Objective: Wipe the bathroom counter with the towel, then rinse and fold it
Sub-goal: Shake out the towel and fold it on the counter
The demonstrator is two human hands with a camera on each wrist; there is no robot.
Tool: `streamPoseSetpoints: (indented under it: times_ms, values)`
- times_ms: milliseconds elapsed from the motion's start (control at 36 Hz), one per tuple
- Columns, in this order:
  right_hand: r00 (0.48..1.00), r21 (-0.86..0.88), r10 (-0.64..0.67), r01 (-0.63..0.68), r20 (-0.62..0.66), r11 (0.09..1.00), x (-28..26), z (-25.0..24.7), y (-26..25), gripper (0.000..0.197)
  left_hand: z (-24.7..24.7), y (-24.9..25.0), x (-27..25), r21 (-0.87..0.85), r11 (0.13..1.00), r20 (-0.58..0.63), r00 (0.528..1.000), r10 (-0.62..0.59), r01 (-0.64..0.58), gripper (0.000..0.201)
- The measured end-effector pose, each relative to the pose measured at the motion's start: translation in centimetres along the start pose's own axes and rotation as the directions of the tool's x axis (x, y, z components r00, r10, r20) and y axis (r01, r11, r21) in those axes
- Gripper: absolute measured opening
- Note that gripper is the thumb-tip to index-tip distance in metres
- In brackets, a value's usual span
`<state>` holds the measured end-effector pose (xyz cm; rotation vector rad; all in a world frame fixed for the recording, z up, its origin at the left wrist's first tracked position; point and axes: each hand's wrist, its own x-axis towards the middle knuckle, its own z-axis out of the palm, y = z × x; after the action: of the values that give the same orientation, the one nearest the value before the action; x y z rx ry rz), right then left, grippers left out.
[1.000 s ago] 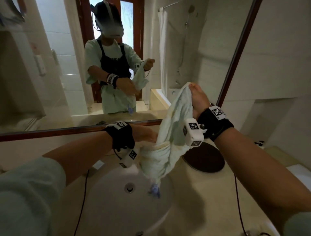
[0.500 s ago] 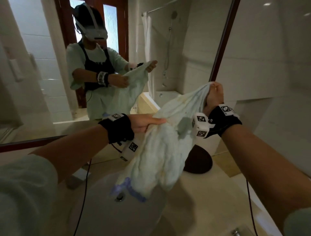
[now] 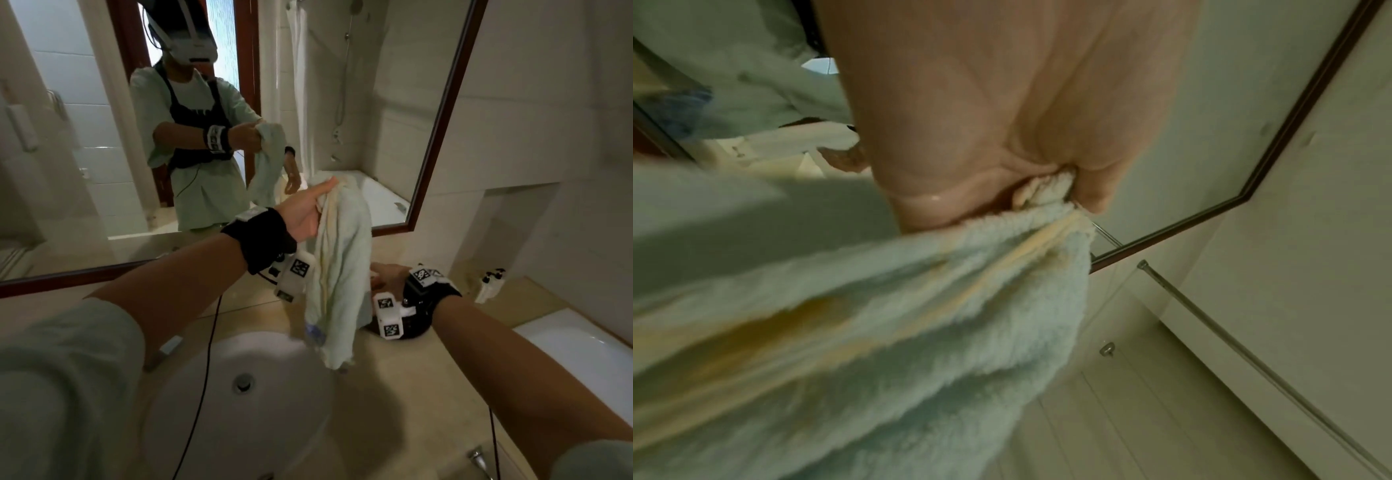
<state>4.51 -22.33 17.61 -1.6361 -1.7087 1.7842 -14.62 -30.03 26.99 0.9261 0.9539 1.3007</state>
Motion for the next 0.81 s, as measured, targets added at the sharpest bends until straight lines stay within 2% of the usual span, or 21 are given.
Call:
streamPoseSetpoints:
  times_ms: [83,139,167,222,278,361,389,444,500,583,639,667,722,750,806]
  values:
    - [0.998,0.027,0.035,-0.037,0.061,0.999,0.0,0.6,1.9,0.061,0.1,0.6,0.0,0.010,1.000,-0.014,1.000,0.021,-0.021,0.048]
    - [0.998,-0.015,0.041,-0.040,0.037,0.999,0.6,0.5,2.7,0.077,-0.2,0.9,0.1,0.013,1.000,0.008,1.000,0.018,-0.018,0.045]
    - [1.000,-0.030,0.018,-0.018,0.013,0.999,1.1,0.6,2.9,0.078,-0.4,1.0,0.1,0.003,1.000,0.018,1.000,0.014,-0.014,0.044]
    - [0.997,0.026,0.074,-0.074,0.023,0.997,1.3,0.6,3.3,0.085,-0.9,1.2,0.1,-0.030,0.999,0.030,0.999,0.025,-0.024,0.043]
    - [0.990,0.006,0.132,-0.132,0.043,0.991,1.4,0.6,3.8,0.094,-1.3,1.2,0.1,-0.063,0.997,0.003,0.999,0.038,-0.037,0.040]
    - [0.991,-0.023,0.119,-0.117,0.055,0.993,1.1,0.2,4.1,0.092,-2.2,0.7,0.4,-0.030,0.997,-0.014,0.998,0.065,-0.065,0.026]
    - [0.991,0.015,0.101,-0.102,0.086,0.995,0.7,0.1,4.1,0.091,-2.4,0.6,0.4,-0.003,0.998,-0.022,0.998,0.065,-0.065,0.020]
    - [0.974,0.120,0.020,-0.049,0.227,0.992,-0.8,0.2,3.8,0.079,-2.5,0.6,0.4,0.043,0.998,-0.027,0.999,0.045,-0.044,0.008]
    - [0.954,0.231,-0.054,-0.016,0.295,0.973,-1.4,-0.1,3.5,0.068,-2.5,0.9,0.1,0.088,0.996,-0.054,0.999,0.005,0.000,0.016]
    - [0.950,0.417,-0.130,0.000,0.284,0.909,-1.9,-0.4,2.6,0.064,-3.7,1.1,0.2,0.262,0.950,-0.176,0.976,-0.127,0.171,0.029]
    - [0.947,0.502,-0.195,0.043,0.254,0.864,-2.4,-0.2,1.6,0.056,-5.2,0.8,1.0,0.423,0.856,-0.297,0.938,-0.178,0.296,0.072]
    - [0.945,0.535,-0.239,0.086,0.222,0.840,-2.7,-0.2,1.1,0.053,-5.4,0.7,0.8,0.478,0.809,-0.337,0.922,-0.191,0.343,0.077]
    - [0.935,0.616,-0.327,0.180,0.134,0.767,-2.8,-0.4,0.1,0.051,-5.4,0.5,0.1,0.524,0.765,-0.354,0.913,-0.204,0.374,0.044]
    - [0.929,0.640,-0.359,0.221,0.093,0.736,-2.9,-0.6,-0.5,0.051,-5.6,0.2,-0.1,0.538,0.734,-0.353,0.902,-0.249,0.414,0.038]
    - [0.923,0.648,-0.384,0.293,-0.002,0.703,-3.2,-1.2,-1.5,0.054,-6.2,-0.6,-0.6,0.559,0.694,-0.336,0.889,-0.309,0.453,0.041]
